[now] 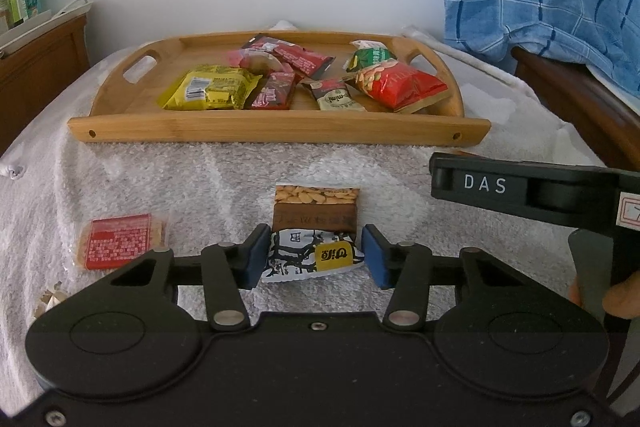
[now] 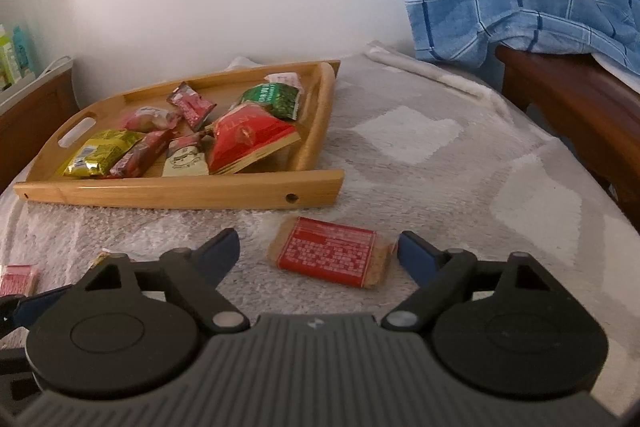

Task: Organize snacks
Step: 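Grasp the brown nut bar with the left tool while the right tool approaches the red square packet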

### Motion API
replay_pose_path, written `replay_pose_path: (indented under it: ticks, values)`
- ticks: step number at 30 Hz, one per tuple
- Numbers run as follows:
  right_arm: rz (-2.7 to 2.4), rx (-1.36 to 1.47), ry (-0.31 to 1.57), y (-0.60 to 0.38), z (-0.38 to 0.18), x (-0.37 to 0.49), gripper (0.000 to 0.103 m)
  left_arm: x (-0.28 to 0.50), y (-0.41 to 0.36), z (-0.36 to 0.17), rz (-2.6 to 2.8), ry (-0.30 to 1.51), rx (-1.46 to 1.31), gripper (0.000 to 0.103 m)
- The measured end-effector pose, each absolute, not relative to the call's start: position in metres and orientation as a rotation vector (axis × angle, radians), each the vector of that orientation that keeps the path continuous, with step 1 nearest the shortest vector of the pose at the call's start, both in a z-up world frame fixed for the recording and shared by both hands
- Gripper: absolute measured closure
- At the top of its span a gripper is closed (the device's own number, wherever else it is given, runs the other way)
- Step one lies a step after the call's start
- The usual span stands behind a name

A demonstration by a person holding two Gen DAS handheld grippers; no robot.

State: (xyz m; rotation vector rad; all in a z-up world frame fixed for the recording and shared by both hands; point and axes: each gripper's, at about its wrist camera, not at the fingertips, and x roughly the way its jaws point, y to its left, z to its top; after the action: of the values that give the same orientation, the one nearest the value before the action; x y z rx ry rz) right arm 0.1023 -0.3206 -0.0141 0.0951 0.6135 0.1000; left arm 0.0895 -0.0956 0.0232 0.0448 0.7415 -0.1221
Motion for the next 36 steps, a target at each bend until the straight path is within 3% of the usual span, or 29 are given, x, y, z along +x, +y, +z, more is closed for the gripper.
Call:
replay_pose_path:
  ticks: [6, 23, 25, 26, 30, 36]
  values:
    - [0.116, 0.093, 0.584, -0.317, -0.012, 0.099, 0.029, 0.089, -0.092, 0.026, -0.123, 0.747, 0.038, 0.056]
    - [0.104, 0.025, 0.536, -0.309, -0.008, 0.087, 0.032, 0.086, -0.089, 0.034, -0.114, 0.716, 0.036, 0.057]
    - [0.1, 0.014, 0.529, -0.308, -0.008, 0.086, 0.03, 0.086, -0.089, 0.034, -0.113, 0.715, 0.037, 0.057]
    - [0.096, 0.008, 0.527, -0.307, -0.008, 0.086, 0.022, 0.086, -0.089, 0.034, -0.113, 0.714, 0.037, 0.057]
    - [0.064, 0.0, 0.531, -0.304, -0.011, 0.089, 0.008, 0.085, -0.088, 0.035, -0.108, 0.71, 0.04, 0.057]
    - [0.016, 0.015, 0.581, -0.302, -0.021, 0.098, 0.003, 0.084, -0.088, 0.036, -0.104, 0.706, 0.036, 0.057]
